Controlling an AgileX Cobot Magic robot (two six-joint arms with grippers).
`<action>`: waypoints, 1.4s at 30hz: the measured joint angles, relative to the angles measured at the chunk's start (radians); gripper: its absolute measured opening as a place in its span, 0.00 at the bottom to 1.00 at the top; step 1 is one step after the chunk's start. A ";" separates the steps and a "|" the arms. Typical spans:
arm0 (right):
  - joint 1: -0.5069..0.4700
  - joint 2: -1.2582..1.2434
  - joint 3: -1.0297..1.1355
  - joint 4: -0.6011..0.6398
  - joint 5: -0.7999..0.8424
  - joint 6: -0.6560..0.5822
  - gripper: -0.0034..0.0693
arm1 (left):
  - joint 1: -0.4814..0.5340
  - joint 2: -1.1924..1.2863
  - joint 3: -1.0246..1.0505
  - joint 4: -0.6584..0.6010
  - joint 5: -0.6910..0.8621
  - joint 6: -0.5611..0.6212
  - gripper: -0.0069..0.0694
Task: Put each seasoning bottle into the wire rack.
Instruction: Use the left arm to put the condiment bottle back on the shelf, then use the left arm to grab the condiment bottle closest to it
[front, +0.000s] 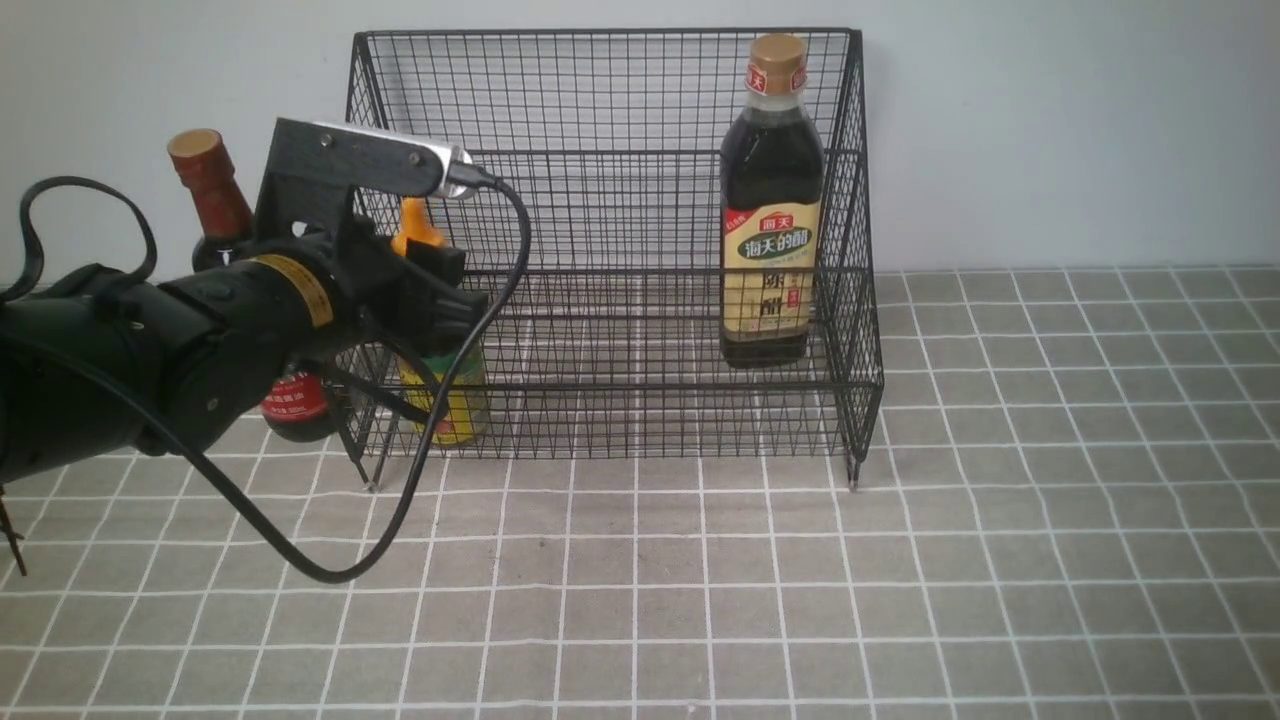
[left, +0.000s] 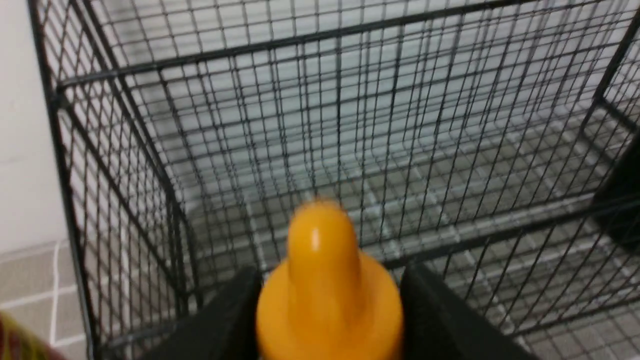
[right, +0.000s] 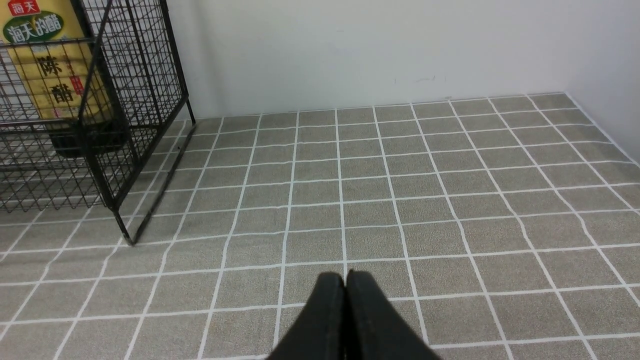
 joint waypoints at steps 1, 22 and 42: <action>0.000 0.000 0.000 0.000 0.000 0.000 0.03 | 0.000 0.000 0.000 0.000 0.021 -0.007 0.60; 0.000 0.000 0.000 0.000 0.001 0.000 0.03 | 0.027 -0.384 0.000 0.000 0.296 -0.074 0.27; 0.000 0.000 0.000 0.000 0.001 0.000 0.03 | 0.292 -0.252 -0.001 0.054 -0.095 -0.076 0.43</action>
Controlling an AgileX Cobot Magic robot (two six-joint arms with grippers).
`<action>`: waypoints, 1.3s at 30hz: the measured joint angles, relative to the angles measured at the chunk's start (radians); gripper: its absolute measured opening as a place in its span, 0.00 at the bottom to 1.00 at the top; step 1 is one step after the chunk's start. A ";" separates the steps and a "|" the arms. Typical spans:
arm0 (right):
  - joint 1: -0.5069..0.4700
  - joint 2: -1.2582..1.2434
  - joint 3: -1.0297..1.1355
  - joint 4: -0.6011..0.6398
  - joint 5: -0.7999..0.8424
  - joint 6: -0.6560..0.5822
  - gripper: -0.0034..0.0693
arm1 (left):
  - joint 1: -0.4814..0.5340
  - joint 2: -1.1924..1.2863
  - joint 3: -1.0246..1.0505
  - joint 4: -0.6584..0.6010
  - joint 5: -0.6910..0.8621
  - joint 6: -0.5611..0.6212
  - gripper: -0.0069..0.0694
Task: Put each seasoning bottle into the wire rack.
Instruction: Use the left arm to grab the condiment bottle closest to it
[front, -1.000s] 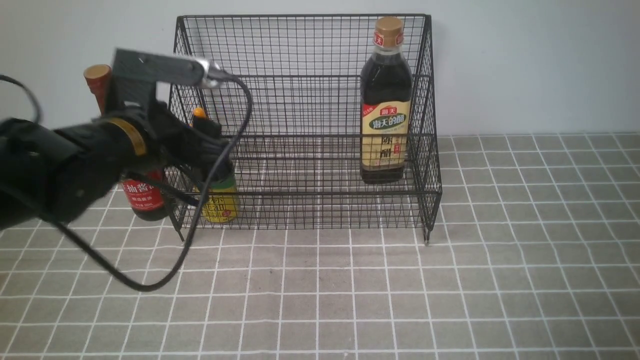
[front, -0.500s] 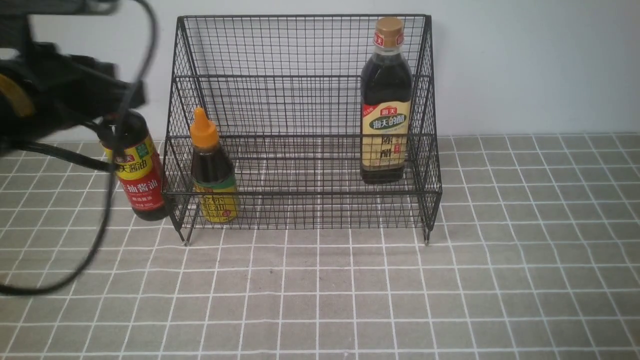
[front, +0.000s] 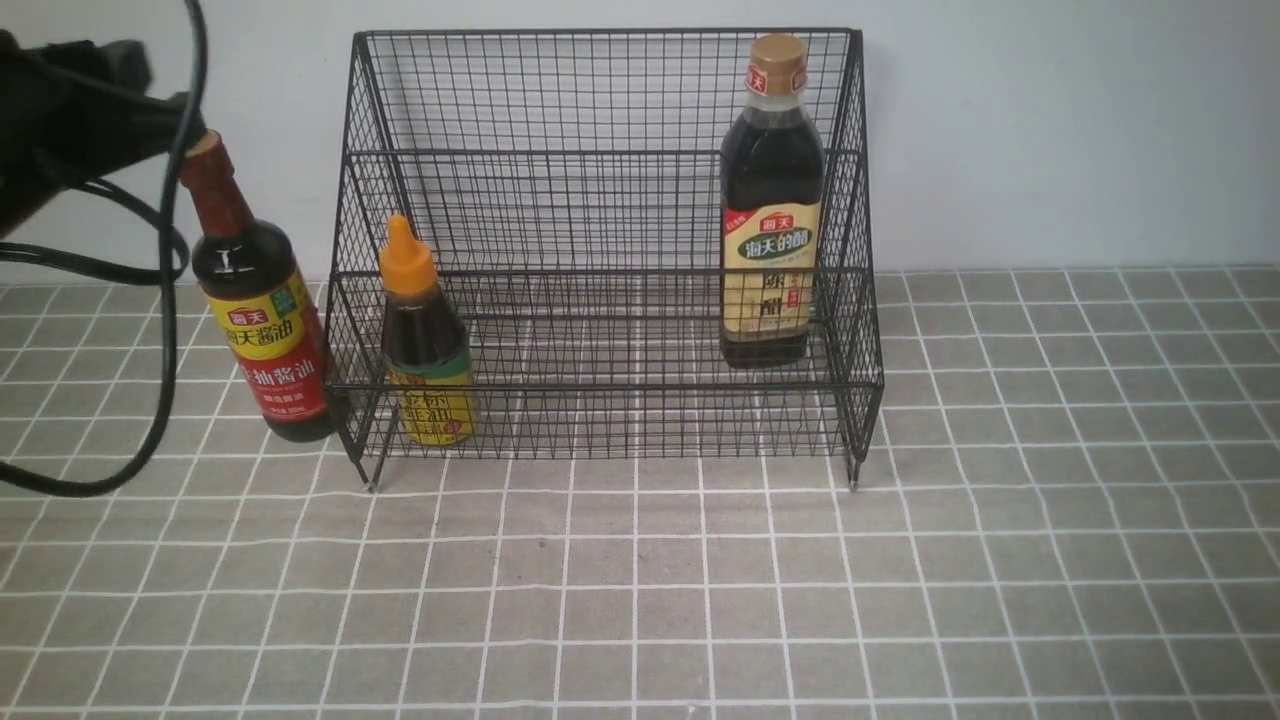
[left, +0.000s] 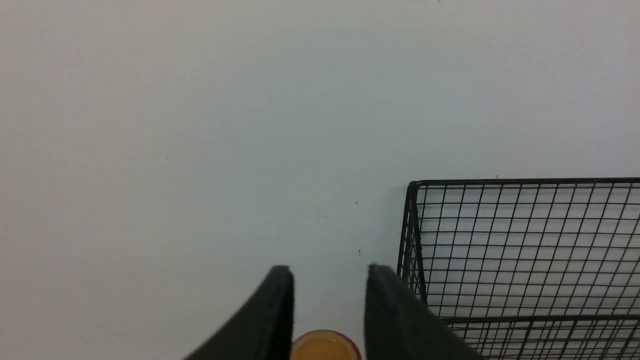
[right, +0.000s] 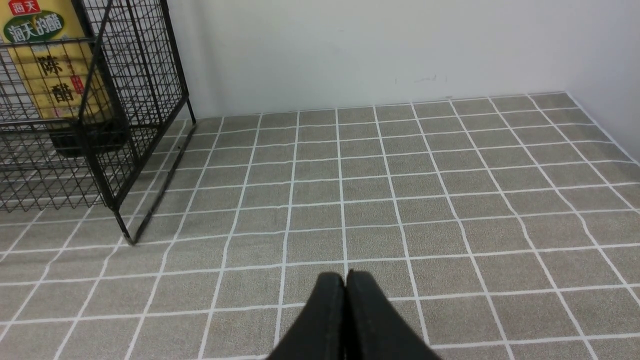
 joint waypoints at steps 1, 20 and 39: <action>0.000 0.000 0.000 0.000 0.000 0.000 0.03 | 0.000 0.017 -0.004 0.000 -0.016 0.008 0.53; 0.000 0.000 0.000 0.000 0.000 0.000 0.03 | 0.000 0.314 -0.080 -0.127 -0.072 0.144 0.77; 0.000 0.000 0.000 0.000 0.000 0.000 0.03 | -0.002 0.171 -0.157 -0.160 0.148 0.226 0.43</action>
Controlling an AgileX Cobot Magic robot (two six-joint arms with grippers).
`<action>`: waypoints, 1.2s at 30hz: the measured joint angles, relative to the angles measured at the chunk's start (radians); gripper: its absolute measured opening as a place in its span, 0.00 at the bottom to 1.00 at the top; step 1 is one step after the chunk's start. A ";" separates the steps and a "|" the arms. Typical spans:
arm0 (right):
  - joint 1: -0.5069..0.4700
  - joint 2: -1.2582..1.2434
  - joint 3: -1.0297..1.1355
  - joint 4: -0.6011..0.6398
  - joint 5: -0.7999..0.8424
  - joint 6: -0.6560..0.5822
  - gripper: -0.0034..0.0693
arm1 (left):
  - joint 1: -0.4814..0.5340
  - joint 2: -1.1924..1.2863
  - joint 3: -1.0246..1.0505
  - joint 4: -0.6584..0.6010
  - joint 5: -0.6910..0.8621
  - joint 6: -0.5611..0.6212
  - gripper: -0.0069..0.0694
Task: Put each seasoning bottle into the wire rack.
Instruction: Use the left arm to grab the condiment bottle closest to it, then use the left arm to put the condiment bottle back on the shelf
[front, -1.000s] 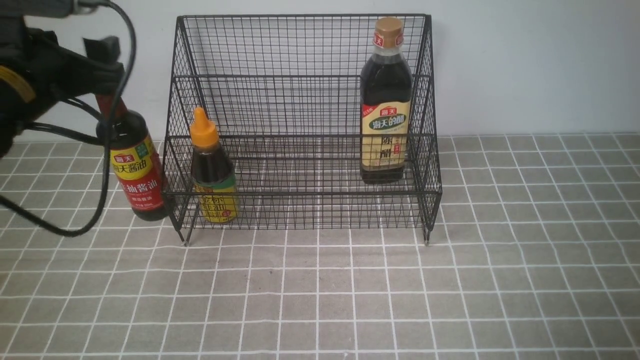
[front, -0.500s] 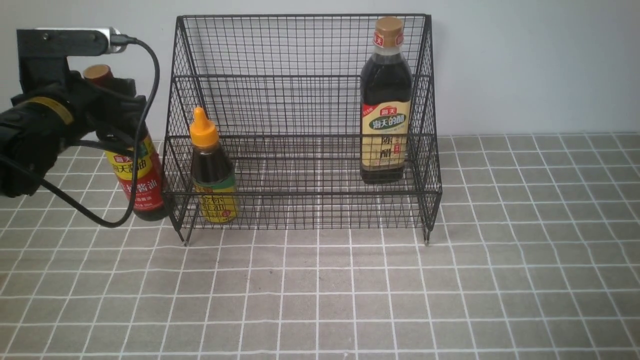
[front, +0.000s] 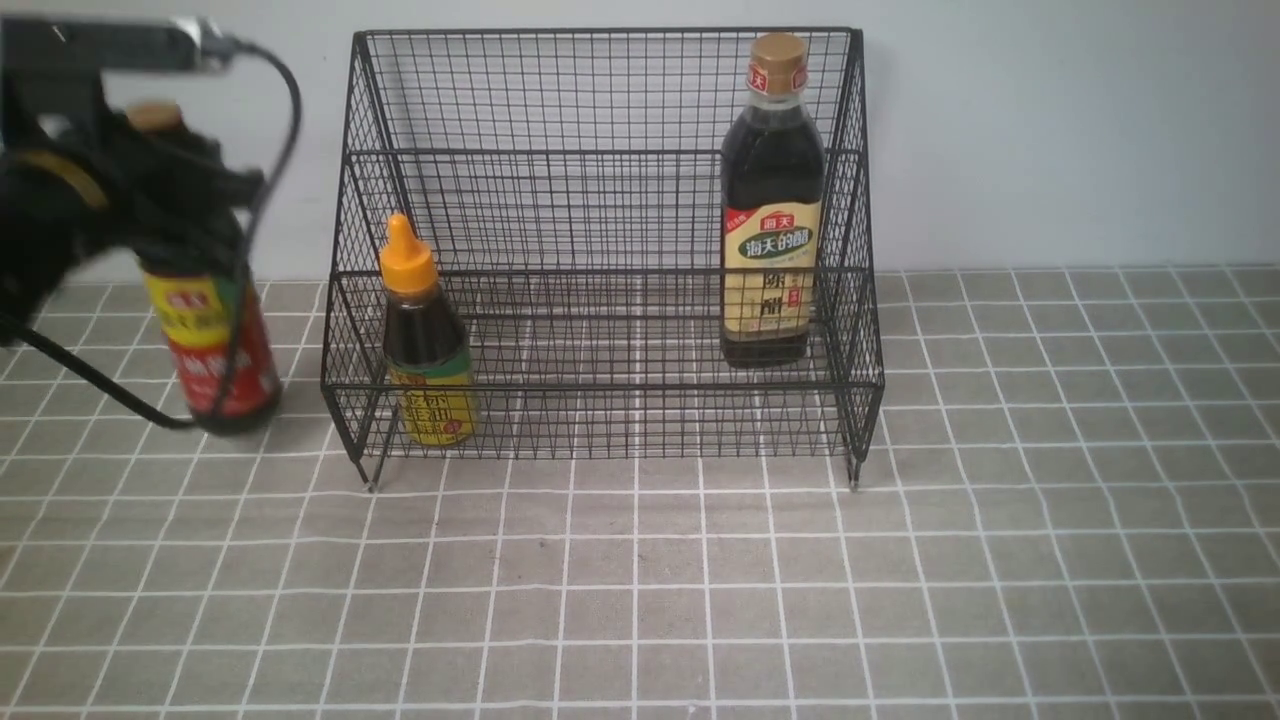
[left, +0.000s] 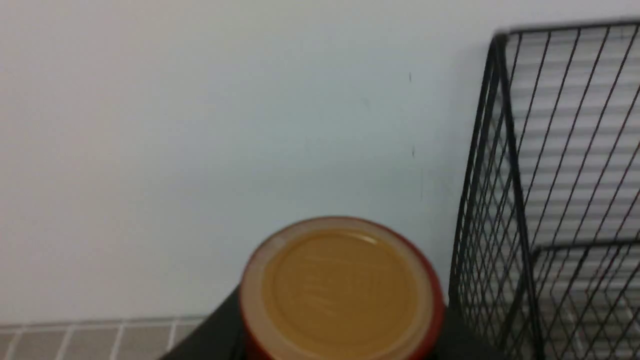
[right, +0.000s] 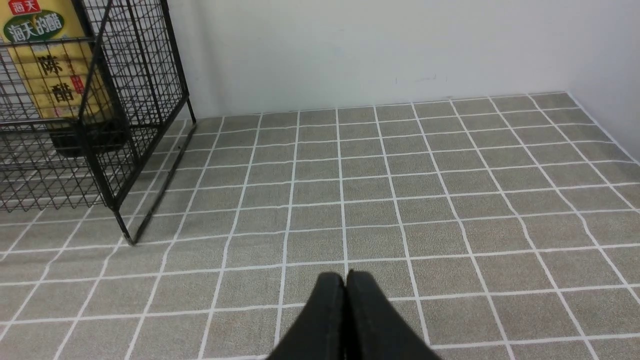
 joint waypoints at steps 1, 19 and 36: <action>0.000 0.000 0.000 0.000 0.000 0.000 0.03 | 0.000 -0.028 -0.020 0.000 0.016 -0.002 0.43; 0.000 0.000 0.000 0.000 0.000 0.000 0.03 | -0.183 -0.139 -0.241 -0.004 0.020 -0.099 0.43; 0.000 0.000 0.000 0.000 0.000 0.000 0.03 | -0.219 0.101 -0.314 -0.003 -0.013 -0.114 0.43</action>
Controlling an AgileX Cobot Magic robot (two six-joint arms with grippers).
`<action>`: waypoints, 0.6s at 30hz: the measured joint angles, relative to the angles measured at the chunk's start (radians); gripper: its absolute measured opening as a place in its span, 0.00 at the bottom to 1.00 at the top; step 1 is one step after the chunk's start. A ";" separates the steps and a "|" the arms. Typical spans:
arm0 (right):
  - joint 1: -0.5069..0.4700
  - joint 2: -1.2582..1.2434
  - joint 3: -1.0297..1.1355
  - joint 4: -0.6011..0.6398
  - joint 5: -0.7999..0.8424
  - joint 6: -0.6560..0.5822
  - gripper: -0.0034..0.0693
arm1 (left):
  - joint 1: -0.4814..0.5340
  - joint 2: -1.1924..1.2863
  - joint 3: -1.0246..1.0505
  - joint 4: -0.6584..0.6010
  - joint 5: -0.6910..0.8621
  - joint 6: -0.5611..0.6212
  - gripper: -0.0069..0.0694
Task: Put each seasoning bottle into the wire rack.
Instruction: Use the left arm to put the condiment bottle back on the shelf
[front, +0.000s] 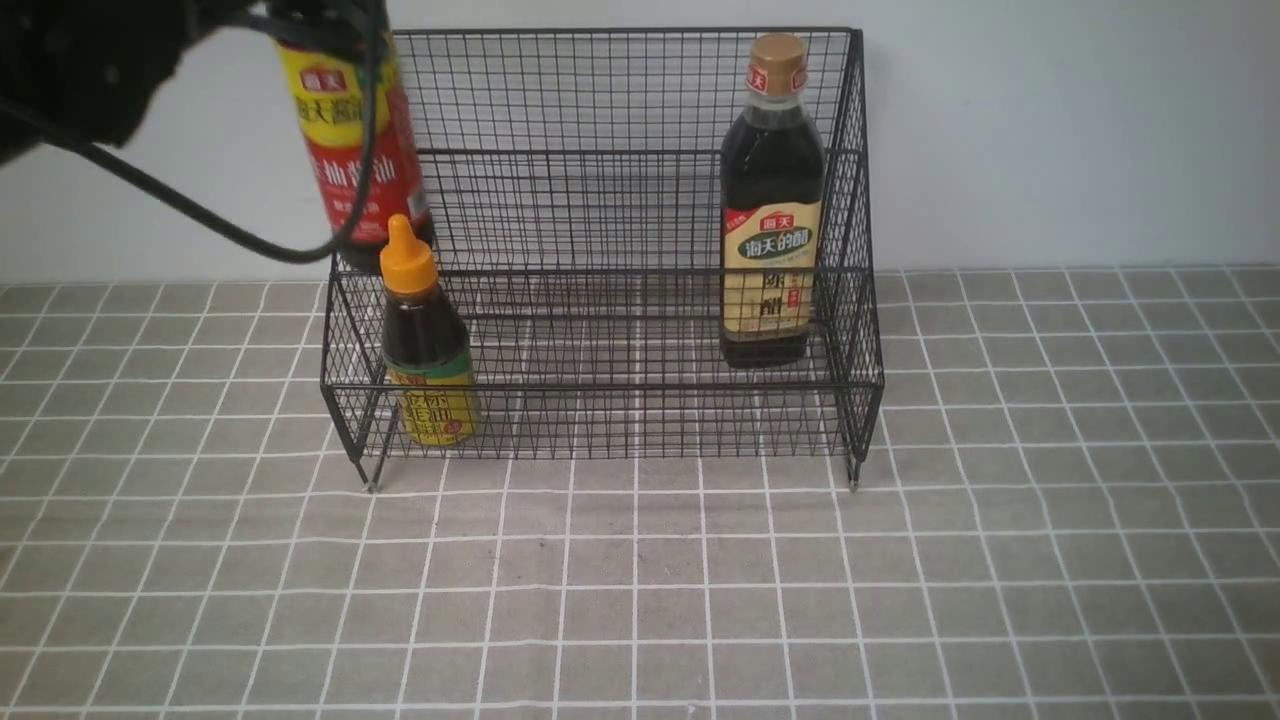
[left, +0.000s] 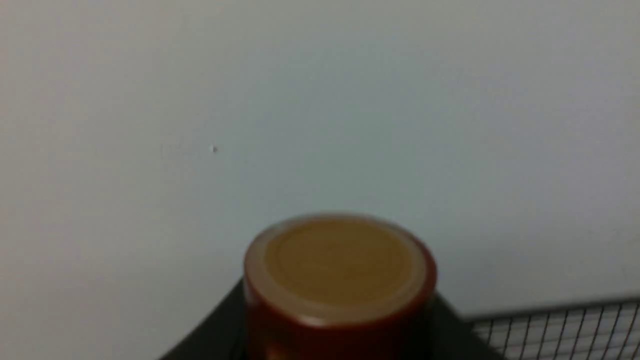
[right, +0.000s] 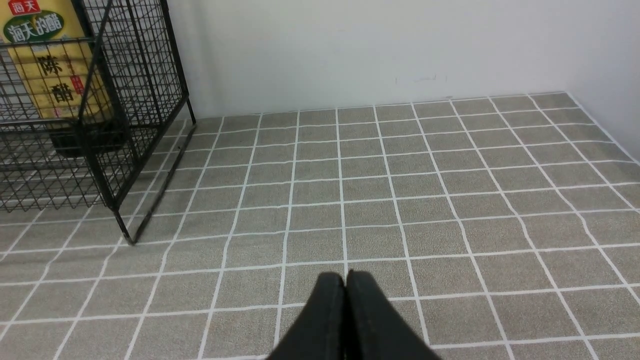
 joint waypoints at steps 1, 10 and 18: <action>0.000 0.000 0.000 0.000 0.000 0.000 0.03 | 0.000 0.005 -0.001 0.000 -0.005 -0.007 0.43; 0.000 0.000 0.000 0.000 0.000 0.000 0.03 | 0.000 0.027 -0.013 0.004 -0.017 -0.019 0.43; 0.000 0.000 0.000 0.000 0.000 0.000 0.03 | 0.000 0.056 -0.015 0.004 -0.116 -0.019 0.43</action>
